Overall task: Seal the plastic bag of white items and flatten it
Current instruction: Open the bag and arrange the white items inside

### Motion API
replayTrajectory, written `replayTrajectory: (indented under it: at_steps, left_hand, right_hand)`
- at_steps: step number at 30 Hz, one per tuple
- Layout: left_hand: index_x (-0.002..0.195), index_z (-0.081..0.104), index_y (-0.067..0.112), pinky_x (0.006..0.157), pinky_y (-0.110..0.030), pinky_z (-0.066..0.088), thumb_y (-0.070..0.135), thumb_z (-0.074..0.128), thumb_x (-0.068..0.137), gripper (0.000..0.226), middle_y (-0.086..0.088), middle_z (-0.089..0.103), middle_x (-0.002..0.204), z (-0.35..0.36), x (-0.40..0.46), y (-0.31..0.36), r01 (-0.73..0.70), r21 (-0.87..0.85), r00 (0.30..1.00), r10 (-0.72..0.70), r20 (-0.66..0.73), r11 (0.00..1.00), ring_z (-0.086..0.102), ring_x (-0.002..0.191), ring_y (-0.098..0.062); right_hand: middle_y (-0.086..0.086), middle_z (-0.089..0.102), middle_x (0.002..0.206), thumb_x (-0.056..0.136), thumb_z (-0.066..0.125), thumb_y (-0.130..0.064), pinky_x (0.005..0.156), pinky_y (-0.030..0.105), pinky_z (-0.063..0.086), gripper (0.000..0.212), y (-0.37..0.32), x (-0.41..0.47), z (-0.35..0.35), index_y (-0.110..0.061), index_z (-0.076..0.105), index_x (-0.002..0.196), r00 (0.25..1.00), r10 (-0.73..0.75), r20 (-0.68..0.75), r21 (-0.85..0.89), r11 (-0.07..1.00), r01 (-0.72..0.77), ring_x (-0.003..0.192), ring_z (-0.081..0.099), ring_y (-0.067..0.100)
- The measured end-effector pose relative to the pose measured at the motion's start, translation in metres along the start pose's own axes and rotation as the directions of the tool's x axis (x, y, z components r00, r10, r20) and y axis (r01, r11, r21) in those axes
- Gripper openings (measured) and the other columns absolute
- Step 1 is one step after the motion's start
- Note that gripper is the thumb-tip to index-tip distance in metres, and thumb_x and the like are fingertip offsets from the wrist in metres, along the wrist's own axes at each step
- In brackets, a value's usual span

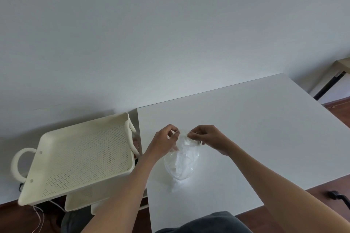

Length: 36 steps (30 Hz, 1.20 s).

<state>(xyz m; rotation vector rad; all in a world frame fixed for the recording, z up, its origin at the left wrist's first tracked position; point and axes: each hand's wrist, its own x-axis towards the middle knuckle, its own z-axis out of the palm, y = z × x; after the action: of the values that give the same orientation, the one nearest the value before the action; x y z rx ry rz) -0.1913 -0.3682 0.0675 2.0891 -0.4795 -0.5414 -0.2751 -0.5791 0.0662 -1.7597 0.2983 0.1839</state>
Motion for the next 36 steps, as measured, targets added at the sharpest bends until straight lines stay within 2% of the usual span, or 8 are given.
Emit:
replayTrajectory:
  at_steps: [5,9,12,16,22,26,32,36]
  left_hand:
    - [0.11,0.065,0.026,0.065,-0.022,0.048,0.035,0.066,0.095,0.018,0.003,0.067,0.095,0.001,0.005,0.004,-0.047,0.058,0.999,0.046,0.008,0.997,0.066,0.076,-0.013]
    - [0.119,0.068,0.024,0.061,-0.014,0.048,0.035,0.063,0.099,0.024,0.005,0.067,0.076,-0.002,0.008,0.009,-0.08,0.094,0.996,0.076,0.046,0.992,0.063,0.059,-0.001]
    - [0.11,0.071,0.021,0.055,-0.008,0.044,0.037,0.059,0.101,0.022,0.009,0.064,0.066,-0.003,0.01,0.008,-0.076,0.1,0.997,0.077,-0.011,0.992,0.06,0.052,0.001]
    - [0.103,0.071,0.02,0.051,-0.008,0.042,0.035,0.06,0.101,0.019,0.007,0.063,0.062,-0.003,0.008,0.003,-0.037,0.086,0.998,0.042,-0.05,0.996,0.058,0.047,0.001]
    - [0.103,0.067,0.024,0.066,-0.016,0.046,0.039,0.064,0.097,0.016,0.004,0.066,0.092,0.0,0.006,0.004,-0.057,0.085,0.995,0.064,-0.078,0.995,0.063,0.078,-0.009]
    - [0.106,0.068,0.025,0.068,-0.025,0.052,0.034,0.066,0.097,0.013,-0.007,0.067,0.089,-0.004,0.007,0.01,-0.08,0.076,0.996,0.082,-0.022,0.994,0.068,0.077,-0.024]
    - [0.107,0.072,0.021,0.061,-0.016,0.044,0.029,0.062,0.099,0.015,0.007,0.064,0.075,-0.009,0.007,0.011,-0.074,0.133,0.992,0.087,-0.094,0.988,0.061,0.063,-0.01]
    - [0.102,0.071,0.02,0.067,-0.015,0.042,0.033,0.066,0.097,0.015,0.002,0.06,0.089,-0.008,0.004,0.01,-0.083,0.168,0.993,0.096,-0.072,0.982,0.057,0.072,-0.007]
  right_hand:
    - [0.005,0.058,0.071,0.088,0.082,-0.027,0.064,0.025,0.043,0.017,-0.007,0.006,0.004,-0.012,0.08,0.095,0.996,-0.066,-0.056,-0.027,0.998,0.065,0.067,0.051,0.014]
    - [-0.004,0.045,0.062,0.087,0.082,-0.038,0.059,0.025,0.034,0.017,-0.011,0.01,0.007,-0.022,0.081,0.092,0.982,-0.146,-0.121,-0.1,0.986,0.134,0.06,0.038,0.011]
    - [-0.001,0.059,0.069,0.085,0.081,-0.046,0.06,0.02,0.041,0.024,-0.009,0.009,0.007,-0.025,0.08,0.095,0.986,-0.129,-0.102,-0.062,0.99,0.123,0.062,0.05,0.008]
    - [0.011,0.076,0.095,0.085,0.082,-0.045,0.068,0.019,0.051,0.027,-0.003,0.005,0.005,-0.02,0.079,0.096,0.997,-0.061,-0.051,-0.053,0.997,0.058,0.069,0.066,0.005]
    - [-0.004,0.061,0.069,0.084,0.086,-0.031,0.064,0.022,0.047,0.021,-0.009,0.006,0.006,-0.013,0.078,0.092,0.987,-0.094,-0.127,-0.067,0.994,0.086,0.061,0.054,0.009]
    - [-0.008,0.044,0.063,0.085,0.085,-0.029,0.057,0.017,0.035,0.015,-0.015,0.008,0.006,-0.016,0.078,0.089,0.968,-0.175,-0.18,-0.144,0.978,0.15,0.056,0.038,0.006]
    - [0.001,0.069,0.081,0.083,0.084,-0.046,0.07,0.02,0.05,0.03,-0.006,0.002,0.003,-0.023,0.076,0.1,0.994,-0.058,-0.098,-0.088,0.995,0.049,0.069,0.067,0.005]
    - [-0.003,0.067,0.074,0.083,0.085,-0.04,0.069,0.02,0.051,0.028,-0.002,0.001,0.002,-0.019,0.077,0.1,0.993,-0.053,-0.104,-0.091,0.995,0.044,0.065,0.063,0.003]
